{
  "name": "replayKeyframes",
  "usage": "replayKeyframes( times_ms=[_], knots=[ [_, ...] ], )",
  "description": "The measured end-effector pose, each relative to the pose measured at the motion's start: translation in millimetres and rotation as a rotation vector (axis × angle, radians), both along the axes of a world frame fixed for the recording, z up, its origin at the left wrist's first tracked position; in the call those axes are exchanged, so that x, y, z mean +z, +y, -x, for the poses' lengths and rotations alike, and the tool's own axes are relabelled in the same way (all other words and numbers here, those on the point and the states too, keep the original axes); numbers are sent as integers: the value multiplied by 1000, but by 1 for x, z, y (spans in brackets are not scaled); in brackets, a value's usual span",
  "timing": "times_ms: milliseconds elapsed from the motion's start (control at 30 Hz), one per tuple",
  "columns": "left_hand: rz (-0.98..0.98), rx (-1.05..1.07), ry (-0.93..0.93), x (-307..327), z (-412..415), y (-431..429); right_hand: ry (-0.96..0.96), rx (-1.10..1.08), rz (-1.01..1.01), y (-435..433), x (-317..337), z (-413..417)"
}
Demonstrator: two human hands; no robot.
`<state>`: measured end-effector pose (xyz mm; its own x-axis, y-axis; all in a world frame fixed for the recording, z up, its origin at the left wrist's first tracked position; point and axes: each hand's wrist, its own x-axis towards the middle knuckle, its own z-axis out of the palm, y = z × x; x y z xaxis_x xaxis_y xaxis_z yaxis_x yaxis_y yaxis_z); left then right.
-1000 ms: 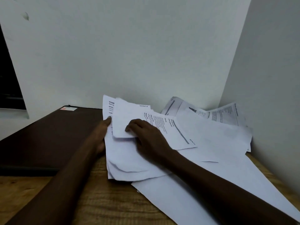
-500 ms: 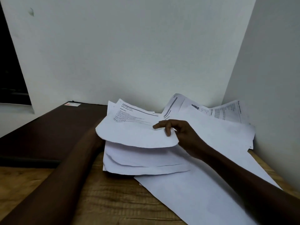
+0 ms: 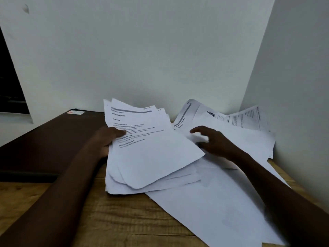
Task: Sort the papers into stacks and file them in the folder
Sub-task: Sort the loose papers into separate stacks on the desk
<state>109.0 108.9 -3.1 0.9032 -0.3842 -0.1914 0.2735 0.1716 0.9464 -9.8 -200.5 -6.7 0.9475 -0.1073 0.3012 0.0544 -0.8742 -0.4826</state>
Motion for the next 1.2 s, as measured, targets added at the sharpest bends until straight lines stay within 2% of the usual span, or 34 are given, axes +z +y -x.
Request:
replayKeyframes(
  times_ms=[33,100,200,400,567,733,1000,1133,1200],
  knots=[
    [-37,10,-20,1,-1,1,34,-128,70,-10,3,2],
    [-123,-15,-52,0,0,0,189,-320,10,-27,7,6],
    [-190,-86,-90,-3,6,-7,340,-417,-52,-47,9,10],
    [-204,-112,-154,-11,-1,-12,162,-617,217,-98,15,-8],
    [-173,-60,-221,-17,-7,-20,151,-614,343,-145,12,-13],
    [-112,16,-288,-21,-9,-37,70,-544,750,-164,25,-32],
    [-160,11,-439,-24,-11,-51,347,-593,1033,-176,46,-70],
    [-178,32,-455,-31,-12,-53,498,-600,1005,-174,51,-88],
    [-174,52,-465,-35,-14,-56,500,-621,950,-176,45,-98]
  ],
)
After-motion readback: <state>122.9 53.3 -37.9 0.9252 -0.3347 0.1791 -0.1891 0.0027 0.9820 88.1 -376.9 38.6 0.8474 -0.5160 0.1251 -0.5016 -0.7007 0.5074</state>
